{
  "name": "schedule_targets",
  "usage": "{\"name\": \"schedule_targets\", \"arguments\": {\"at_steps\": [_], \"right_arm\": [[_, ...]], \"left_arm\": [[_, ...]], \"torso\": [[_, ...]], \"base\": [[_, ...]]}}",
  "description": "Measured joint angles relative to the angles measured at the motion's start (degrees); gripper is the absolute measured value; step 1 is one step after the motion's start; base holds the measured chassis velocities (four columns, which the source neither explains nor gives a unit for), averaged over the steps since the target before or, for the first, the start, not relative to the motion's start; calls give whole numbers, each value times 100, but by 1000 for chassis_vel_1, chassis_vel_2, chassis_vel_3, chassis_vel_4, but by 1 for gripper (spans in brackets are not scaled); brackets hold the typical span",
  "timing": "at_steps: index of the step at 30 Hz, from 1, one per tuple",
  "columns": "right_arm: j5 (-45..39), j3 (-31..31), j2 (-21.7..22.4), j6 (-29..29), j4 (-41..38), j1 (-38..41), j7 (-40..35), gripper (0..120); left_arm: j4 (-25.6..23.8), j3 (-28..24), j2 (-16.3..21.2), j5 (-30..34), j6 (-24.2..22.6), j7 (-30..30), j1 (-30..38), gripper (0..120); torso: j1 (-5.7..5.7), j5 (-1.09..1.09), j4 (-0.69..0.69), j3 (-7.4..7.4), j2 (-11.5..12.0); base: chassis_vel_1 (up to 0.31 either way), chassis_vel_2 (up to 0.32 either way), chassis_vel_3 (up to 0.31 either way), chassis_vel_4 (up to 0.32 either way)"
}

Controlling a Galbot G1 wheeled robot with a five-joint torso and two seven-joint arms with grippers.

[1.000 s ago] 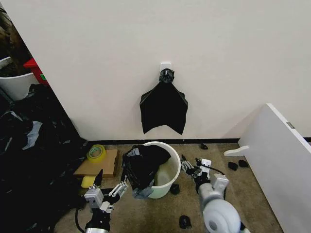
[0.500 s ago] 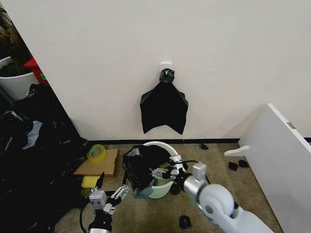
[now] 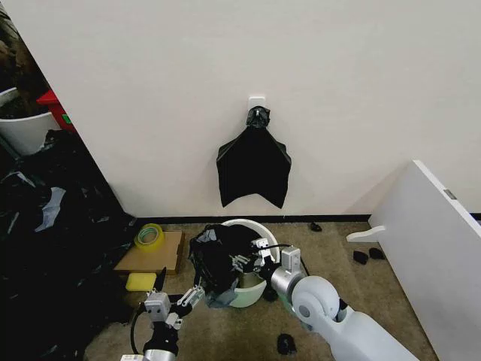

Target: Place the garbage bag over the trash bin.

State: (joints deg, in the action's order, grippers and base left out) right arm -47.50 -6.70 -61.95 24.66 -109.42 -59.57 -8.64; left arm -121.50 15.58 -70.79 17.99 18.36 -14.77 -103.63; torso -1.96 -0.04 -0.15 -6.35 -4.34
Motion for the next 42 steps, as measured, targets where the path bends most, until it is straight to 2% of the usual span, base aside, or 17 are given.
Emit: {"name": "schedule_targets", "arguments": {"at_steps": [2,3,5,8,14,18,27,30,31,34,42], "right_arm": [[-58,6,-9,3,-1,8,-27,24],[-58,6,-9,3,-1,8,-27,24],[-63,12,-7,3,-1,0,-27,15],[-58,40,9,2,-32,-45,-23,1],[-66,72,8,0,-56,-130,-28,0],[-62,90,20,11,-129,-182,-55,0],[-94,109,37,83,-227,-191,-138,0],[-112,109,22,101,-246,-183,-169,0],[-112,109,22,101,-246,-183,-169,0],[-138,109,6,115,-258,-176,-198,0],[-140,140,-20,119,-259,-196,-230,0]], "left_arm": [[60,-24,-14,23,-66,-25,71,97],[60,-24,-14,23,-66,-25,71,97],[74,-42,-15,105,-169,-46,140,97],[74,-59,47,567,-591,-80,325,96],[191,-172,173,1030,-1128,-292,743,96],[344,-262,272,1507,-1544,-420,1266,96],[736,-467,295,1865,-2134,-644,2113,96],[864,-627,237,2219,-2618,-769,2419,95],[864,-627,237,2219,-2618,-769,2419,95],[914,-703,187,2426,-3136,-933,2596,94],[967,-747,160,2585,-3565,-1537,2733,94]], "torso": [[0,0,1,0,0],[0,0,1,0,0],[0,0,1,1,0],[0,0,1,0,0],[0,0,0,0,0],[0,0,1,0,0],[0,1,1,0,0],[0,1,0,0,0],[0,1,0,0,0],[0,1,0,0,0],[0,1,1,0,0]], "base": [[0,0,0,0],[0,0,0,0],[0,0,0,0],[0,0,0,0],[0,0,0,0],[0,0,0,0],[0,0,0,0],[0,0,0,0],[0,0,0,0],[0,0,0,0],[0,0,0,0]]}}
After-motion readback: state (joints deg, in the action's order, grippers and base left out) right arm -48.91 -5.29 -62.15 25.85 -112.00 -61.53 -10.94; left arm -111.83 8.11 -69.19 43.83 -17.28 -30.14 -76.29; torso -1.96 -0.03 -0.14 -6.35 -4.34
